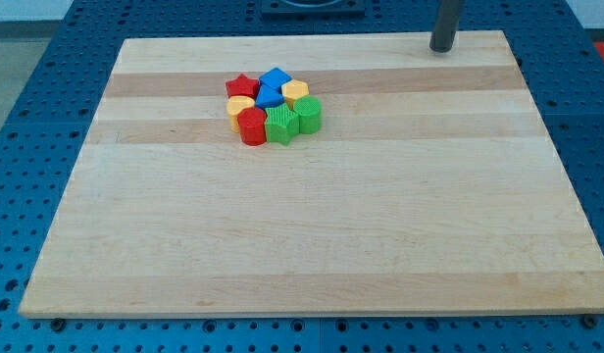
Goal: Separate all the group of blocks
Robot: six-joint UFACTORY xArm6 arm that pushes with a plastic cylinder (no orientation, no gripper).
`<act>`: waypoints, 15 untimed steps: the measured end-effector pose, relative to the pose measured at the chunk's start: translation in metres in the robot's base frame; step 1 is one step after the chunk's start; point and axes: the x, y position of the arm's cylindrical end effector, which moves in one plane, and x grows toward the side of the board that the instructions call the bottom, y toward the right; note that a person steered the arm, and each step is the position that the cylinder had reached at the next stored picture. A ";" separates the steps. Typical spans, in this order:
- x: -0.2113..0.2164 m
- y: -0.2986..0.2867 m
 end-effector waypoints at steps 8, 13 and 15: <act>0.094 -0.195; 0.175 -0.270; 0.159 -0.281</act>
